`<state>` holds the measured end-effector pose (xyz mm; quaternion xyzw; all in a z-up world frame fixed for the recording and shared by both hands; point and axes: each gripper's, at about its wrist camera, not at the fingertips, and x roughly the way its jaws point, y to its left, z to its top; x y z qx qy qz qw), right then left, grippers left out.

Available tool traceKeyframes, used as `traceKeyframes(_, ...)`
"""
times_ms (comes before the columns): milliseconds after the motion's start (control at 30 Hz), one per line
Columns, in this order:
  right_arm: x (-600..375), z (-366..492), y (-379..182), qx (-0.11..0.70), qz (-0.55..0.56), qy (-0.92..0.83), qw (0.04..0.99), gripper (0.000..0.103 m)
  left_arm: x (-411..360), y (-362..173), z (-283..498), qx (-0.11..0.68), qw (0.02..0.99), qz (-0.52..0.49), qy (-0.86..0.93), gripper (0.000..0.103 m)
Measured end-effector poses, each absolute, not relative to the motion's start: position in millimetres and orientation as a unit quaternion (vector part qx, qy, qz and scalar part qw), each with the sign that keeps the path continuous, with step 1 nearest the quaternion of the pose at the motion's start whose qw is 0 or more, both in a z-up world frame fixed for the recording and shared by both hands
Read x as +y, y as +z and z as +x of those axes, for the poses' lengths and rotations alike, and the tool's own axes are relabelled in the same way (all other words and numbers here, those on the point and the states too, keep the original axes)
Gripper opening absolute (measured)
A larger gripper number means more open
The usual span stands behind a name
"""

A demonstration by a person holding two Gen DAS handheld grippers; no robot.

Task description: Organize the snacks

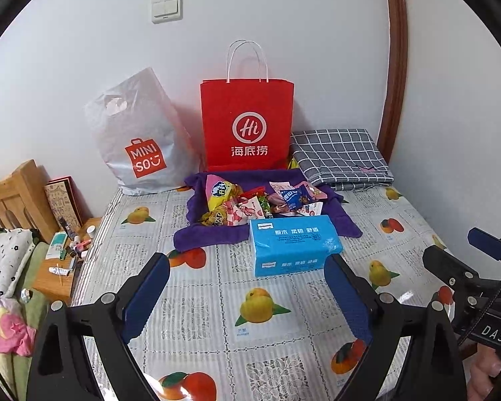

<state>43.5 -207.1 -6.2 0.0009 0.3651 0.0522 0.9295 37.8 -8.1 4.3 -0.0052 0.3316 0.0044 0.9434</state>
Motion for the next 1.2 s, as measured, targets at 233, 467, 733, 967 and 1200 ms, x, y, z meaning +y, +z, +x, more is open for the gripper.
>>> traceKeyframes(233, -206.1, 39.5, -4.7, 0.362, 0.002, 0.054, 0.931, 0.097, -5.3, 4.7, 36.6, 0.333, 0.943, -0.007, 0.006, 0.094)
traceKeyframes(467, -205.7, 37.7, -4.1, 0.360, 0.002, 0.055, 0.931, 0.097, -4.7, 4.2, 37.2, 0.335, 0.942, -0.007, 0.004, 0.094)
traceKeyframes(733, -207.3, 38.0, -5.4, 0.360, 0.007, 0.053, 0.931, 0.097, -5.1, 2.7, 37.8, 0.337, 0.941, -0.009, 0.003, 0.094)
traceKeyframes(967, -208.7, 38.3, -5.7, 0.359, 0.011, 0.052, 0.932, 0.097, -5.8, -0.7, 38.8, 0.341, 0.940, -0.010, 0.006, 0.094)
traceKeyframes(1200, -209.9, 38.6, -6.5, 0.358, 0.014, 0.052, 0.932, 0.097, -5.7, -1.3, 39.1, 0.341, 0.940, -0.009, 0.006, 0.094)
